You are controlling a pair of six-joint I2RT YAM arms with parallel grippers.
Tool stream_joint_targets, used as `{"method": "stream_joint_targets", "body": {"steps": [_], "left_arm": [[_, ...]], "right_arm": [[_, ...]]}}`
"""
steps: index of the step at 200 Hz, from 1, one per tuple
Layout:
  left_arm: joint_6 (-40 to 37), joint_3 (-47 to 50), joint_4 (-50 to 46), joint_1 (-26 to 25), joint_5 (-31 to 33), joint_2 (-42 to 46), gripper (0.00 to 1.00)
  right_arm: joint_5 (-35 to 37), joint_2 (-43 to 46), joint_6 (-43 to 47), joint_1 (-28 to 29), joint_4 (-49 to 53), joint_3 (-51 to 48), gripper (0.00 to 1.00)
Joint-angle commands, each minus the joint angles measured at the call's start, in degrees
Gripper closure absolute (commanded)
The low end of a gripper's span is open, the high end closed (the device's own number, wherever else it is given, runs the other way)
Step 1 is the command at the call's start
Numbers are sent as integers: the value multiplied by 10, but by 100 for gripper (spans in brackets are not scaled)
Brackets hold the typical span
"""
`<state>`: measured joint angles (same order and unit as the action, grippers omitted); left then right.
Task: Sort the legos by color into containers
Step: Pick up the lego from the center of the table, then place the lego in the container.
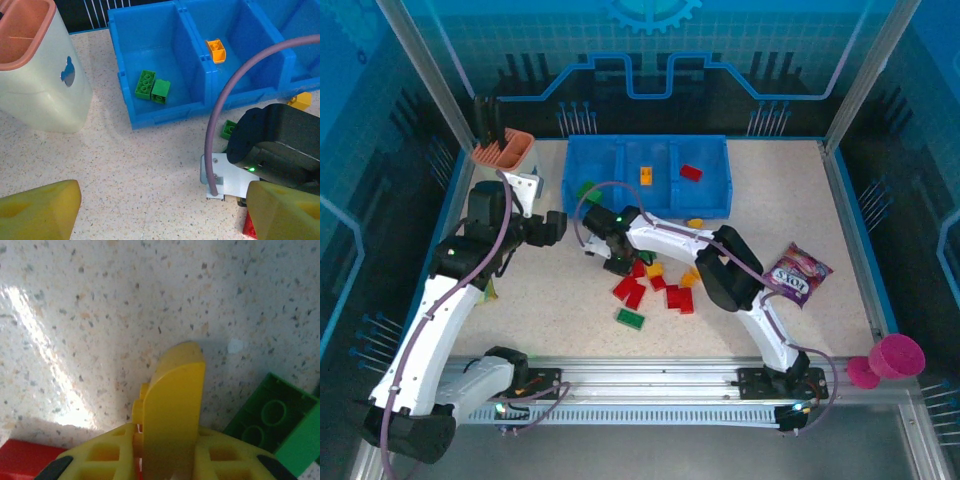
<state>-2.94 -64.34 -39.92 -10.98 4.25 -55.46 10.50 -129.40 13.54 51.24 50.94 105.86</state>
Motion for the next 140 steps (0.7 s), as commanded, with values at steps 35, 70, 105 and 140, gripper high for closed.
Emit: {"method": "stream_joint_targets", "body": {"steps": [35,70,105,140], "left_arm": [[-2,4,19,4,9,-2,13],[-7,3,22,4,14,-8,13],[-11,-3,17,4,19,-15,13],[-13,-9,12,5,22,-22,12]], "right_arm": [[-69,139,-13,-80,-19,-23,78],[-58,128,3,-149,-24,21,78],[-29,60,30,-192,-29,98,78],[-37,-14,43,-220,-25,185,78]]}}
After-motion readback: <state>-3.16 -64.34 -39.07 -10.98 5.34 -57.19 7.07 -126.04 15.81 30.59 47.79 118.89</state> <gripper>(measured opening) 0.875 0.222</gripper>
